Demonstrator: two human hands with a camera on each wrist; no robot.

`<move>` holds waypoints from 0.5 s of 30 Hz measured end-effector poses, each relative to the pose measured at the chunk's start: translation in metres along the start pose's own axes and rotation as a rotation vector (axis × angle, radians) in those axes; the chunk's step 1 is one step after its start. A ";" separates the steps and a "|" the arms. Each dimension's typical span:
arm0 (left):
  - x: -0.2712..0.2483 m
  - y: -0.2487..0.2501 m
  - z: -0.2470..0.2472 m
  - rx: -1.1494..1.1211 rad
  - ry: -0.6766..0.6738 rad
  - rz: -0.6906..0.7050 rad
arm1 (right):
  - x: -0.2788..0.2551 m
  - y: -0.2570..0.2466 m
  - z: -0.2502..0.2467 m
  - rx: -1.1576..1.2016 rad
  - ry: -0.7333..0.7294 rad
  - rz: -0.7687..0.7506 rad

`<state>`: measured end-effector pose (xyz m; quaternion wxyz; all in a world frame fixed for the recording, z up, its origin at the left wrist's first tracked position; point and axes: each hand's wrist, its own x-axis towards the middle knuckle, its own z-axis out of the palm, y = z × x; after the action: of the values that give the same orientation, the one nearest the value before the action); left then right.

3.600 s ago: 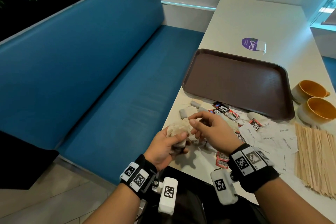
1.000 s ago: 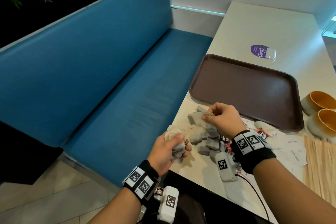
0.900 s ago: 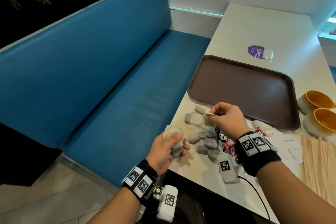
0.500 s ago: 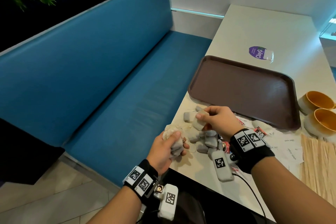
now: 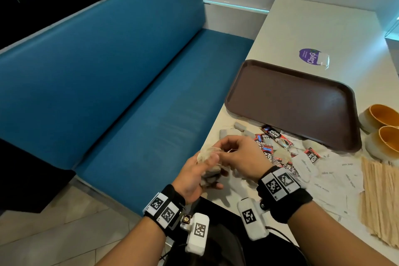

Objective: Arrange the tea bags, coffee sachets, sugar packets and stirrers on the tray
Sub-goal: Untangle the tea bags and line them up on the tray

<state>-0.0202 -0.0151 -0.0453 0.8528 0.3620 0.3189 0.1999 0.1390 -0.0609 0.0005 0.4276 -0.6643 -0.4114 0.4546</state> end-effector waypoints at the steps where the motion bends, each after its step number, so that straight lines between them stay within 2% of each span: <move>1: 0.001 -0.001 -0.001 0.011 -0.001 0.002 | 0.001 -0.001 0.001 0.018 0.003 -0.003; 5: 0.002 -0.001 0.000 0.002 0.022 -0.008 | 0.010 -0.004 -0.004 0.006 0.040 0.035; 10: 0.005 -0.003 -0.001 0.044 0.013 0.025 | 0.045 0.007 -0.034 -0.421 0.346 0.087; 13: 0.007 -0.006 -0.003 0.030 0.022 0.034 | 0.058 0.013 -0.041 -0.641 0.275 0.182; 15: 0.008 -0.007 -0.003 0.018 0.026 0.033 | 0.061 0.014 -0.041 -0.695 0.221 0.218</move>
<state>-0.0158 -0.0137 -0.0555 0.8420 0.3722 0.3257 0.2155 0.1954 -0.0158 -0.0194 0.1677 -0.8546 -0.4193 0.2564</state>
